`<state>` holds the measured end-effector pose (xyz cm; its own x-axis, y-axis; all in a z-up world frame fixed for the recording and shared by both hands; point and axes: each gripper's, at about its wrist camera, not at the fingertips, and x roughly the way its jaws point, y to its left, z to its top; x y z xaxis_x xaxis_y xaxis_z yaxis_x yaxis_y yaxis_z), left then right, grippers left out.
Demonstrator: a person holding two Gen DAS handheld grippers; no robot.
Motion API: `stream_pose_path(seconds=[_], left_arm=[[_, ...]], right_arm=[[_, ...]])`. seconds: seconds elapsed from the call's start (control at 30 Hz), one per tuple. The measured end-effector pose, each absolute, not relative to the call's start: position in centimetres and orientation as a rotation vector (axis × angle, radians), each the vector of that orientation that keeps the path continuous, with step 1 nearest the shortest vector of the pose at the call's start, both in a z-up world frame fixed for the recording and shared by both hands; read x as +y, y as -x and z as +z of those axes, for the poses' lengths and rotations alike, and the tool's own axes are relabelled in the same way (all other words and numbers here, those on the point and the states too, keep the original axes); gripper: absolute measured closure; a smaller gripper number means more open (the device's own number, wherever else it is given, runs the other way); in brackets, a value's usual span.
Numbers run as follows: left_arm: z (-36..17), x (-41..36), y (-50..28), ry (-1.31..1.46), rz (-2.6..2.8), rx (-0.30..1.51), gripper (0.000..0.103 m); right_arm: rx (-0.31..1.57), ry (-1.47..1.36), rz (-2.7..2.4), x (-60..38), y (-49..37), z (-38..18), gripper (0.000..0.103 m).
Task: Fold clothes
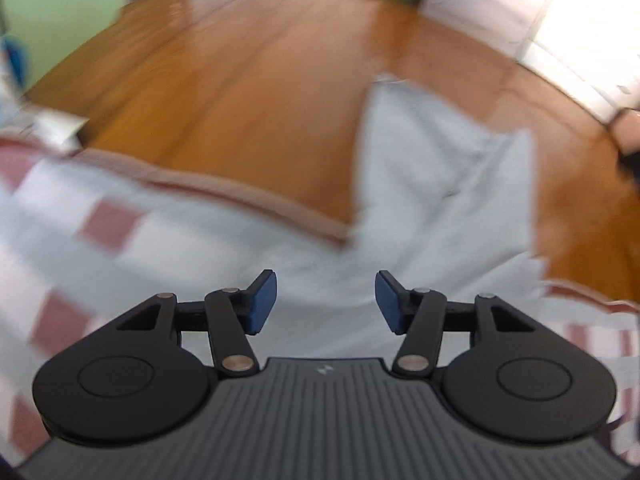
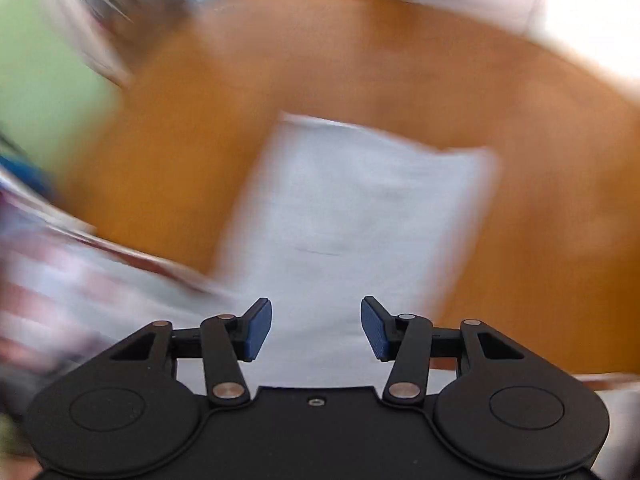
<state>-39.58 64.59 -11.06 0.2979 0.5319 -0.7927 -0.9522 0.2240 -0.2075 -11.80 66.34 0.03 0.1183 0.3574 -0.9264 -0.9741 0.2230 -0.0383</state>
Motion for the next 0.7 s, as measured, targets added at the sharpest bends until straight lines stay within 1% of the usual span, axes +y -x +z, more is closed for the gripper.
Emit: stream_pose_path(seconds=[0.03,0.13,0.27,0.33,0.37,0.43,0.47,0.5,0.63,0.67,0.7], left_arm=[[-10.8,64.9,37.8,0.747,1.092,0.642,0.048],[-11.4,65.4,34.6,0.671,1.006,0.634,0.048],[-15.8,65.3,34.4,0.659,1.008,0.645,0.049],[-18.5,66.0,34.8,0.703,1.028,0.689,0.05],[-19.3,66.6,35.3,0.73,1.027,0.677,0.054],[-20.0,67.6,35.8,0.75,1.023,0.649,0.059],[-20.0,68.1,36.0,0.746,1.018,0.631,0.063],[-19.9,68.6,36.2,0.736,1.006,0.603,0.064],[-20.1,70.5,35.6,0.767,0.939,0.522,0.067],[-20.2,71.1,35.1,0.781,0.921,0.507,0.067],[-20.3,71.6,34.6,0.796,0.906,0.492,0.067]], right_arm=[[0.957,0.849,1.116,65.7,11.3,0.4,0.048],[0.954,0.907,1.101,63.8,10.2,1.4,0.049],[0.979,0.907,1.254,63.6,8.1,0.1,0.048],[1.022,0.82,1.288,64.1,5.6,-1.7,0.048],[1.05,0.763,1.298,64.4,4.2,-2.7,0.049],[1.113,0.658,1.306,65.0,1.4,-4.8,0.065],[1.159,0.644,1.295,65.4,0.2,-5.8,0.08],[1.184,0.66,1.292,65.8,-0.6,-6.5,0.094],[1.138,0.635,1.316,67.6,-3.6,-7.5,0.095],[1.151,0.615,1.325,68.3,-4.3,-7.8,0.092],[1.171,0.599,1.334,69.3,-4.9,-8.3,0.085]])
